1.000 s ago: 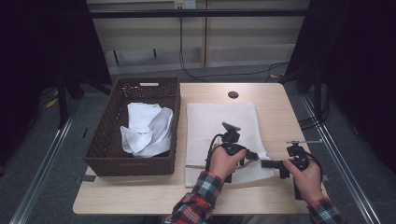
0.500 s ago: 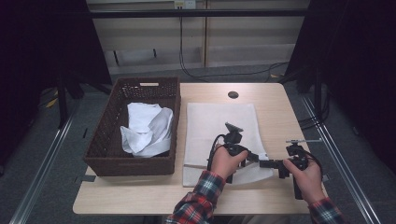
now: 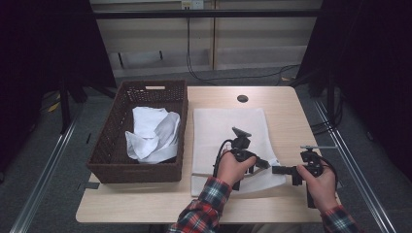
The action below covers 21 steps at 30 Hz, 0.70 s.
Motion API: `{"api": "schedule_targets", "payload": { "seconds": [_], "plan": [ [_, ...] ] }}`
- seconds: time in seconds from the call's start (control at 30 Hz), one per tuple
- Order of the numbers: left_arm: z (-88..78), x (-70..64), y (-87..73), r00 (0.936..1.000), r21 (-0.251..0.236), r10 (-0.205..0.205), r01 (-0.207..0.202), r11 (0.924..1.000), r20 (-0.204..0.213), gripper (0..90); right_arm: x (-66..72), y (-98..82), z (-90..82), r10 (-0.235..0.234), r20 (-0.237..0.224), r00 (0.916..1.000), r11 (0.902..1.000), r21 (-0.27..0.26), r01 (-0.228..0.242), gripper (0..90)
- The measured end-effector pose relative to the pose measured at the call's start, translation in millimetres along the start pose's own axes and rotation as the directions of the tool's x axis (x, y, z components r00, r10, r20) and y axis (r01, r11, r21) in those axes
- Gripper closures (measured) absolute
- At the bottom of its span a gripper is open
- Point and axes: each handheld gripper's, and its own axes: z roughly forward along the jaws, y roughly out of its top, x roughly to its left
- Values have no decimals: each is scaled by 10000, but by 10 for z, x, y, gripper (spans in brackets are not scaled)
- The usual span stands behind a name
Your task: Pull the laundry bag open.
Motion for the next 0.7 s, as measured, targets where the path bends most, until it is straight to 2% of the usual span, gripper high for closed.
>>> {"api": "schedule_targets", "payload": {
  "seconds": [0.03, 0.07, 0.1, 0.13, 0.2, 0.23, 0.27, 0.3, 0.33, 0.4, 0.57, 0.6, 0.67, 0.7],
  "plan": [
    [-12, 42, -11, 9999, -37, -135, 135, 9999, 54, 873, -9, 9, -26, -96, 244, 9997, 9999, -99, 98, 879],
    [-26, 100, -23, 9978, -56, -401, 405, 9992, 531, 873, -37, 19, -62, 52, 270, 9996, 9996, -263, -45, 879],
    [-33, 130, -34, 9957, -14, -640, 642, 9979, 676, 873, -74, 29, -90, 195, 106, 9998, 9993, -336, -191, 879],
    [-27, 139, -41, 9967, -17, -559, 561, 9984, 590, 872, -97, 26, -101, 349, 1, 9994, 9989, -318, -348, 878],
    [-9, 120, -40, 9986, 118, -451, 447, 9989, 275, 872, -97, 11, -66, 286, 101, 9995, 9994, -193, -284, 878],
    [-11, 128, -39, 9987, 111, -404, 400, 9991, 312, 872, -87, 11, -49, 186, 235, 9996, 9997, -169, -182, 878],
    [-21, 137, -38, 9974, 46, -537, 535, 9986, 486, 872, -85, 15, -50, 159, 228, 9996, 9997, -204, -155, 878],
    [-38, 151, -36, 9959, -10, -560, 563, 9984, 706, 872, -84, 23, -65, 233, 119, 9997, 9995, -201, -231, 878],
    [-53, 148, -33, 9953, -73, -608, 615, 9981, 753, 871, -93, 24, -79, 259, 62, 9996, 9994, -230, -258, 878],
    [-88, 156, -31, 9966, 5, -488, 488, 9988, 657, 869, -115, 21, -82, 357, -93, 9993, 9991, -220, -359, 878],
    [-138, 166, -40, 9951, -175, -536, 553, 9983, 831, 866, -99, 35, -103, 270, -31, 9996, 9992, -278, -271, 877],
    [-150, 173, -41, 9963, -163, -529, 542, 9984, 682, 866, -96, 37, -108, 348, -92, 9994, 9990, -268, -350, 877],
    [-174, 199, -47, 9966, -224, -584, 598, 9980, 586, 868, -104, 40, -122, 250, 189, 9995, 9991, -350, -243, 878],
    [-189, 216, -50, 9955, -227, -644, 661, 9976, 693, 865, -124, 42, -132, 320, 121, 9994, 9988, -368, -315, 877]
  ]
}}
